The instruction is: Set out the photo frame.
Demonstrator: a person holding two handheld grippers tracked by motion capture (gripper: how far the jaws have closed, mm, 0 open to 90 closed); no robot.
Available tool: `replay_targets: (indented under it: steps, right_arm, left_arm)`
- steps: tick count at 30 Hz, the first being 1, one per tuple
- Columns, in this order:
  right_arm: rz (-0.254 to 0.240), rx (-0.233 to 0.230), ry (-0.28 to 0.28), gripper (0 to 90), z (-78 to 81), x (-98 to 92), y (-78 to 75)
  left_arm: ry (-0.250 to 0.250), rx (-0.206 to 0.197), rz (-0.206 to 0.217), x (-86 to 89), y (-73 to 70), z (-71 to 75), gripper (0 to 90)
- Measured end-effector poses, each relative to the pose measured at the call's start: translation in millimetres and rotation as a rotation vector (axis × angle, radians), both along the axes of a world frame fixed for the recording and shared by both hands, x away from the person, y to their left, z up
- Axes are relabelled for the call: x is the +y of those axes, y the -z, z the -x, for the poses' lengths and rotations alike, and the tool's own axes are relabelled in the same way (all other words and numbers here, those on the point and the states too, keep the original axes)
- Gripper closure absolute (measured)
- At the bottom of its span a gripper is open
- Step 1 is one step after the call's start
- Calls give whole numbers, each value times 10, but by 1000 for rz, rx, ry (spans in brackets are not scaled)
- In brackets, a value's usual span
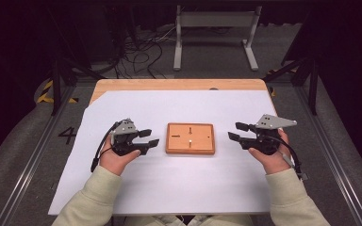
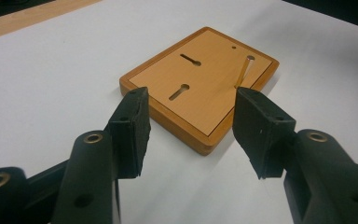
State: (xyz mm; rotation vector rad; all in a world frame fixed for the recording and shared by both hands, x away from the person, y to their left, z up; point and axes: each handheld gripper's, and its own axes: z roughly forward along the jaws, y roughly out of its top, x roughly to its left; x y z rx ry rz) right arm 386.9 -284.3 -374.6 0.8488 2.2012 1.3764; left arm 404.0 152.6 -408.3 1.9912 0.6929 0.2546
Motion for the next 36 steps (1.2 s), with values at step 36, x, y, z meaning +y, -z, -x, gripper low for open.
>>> replay_targets:
  steps: [36]
  right_arm:
    - [-55,34,-5,532,98,-130,9]
  left_arm:
    - [182,12,20,-909,135,-132,487]
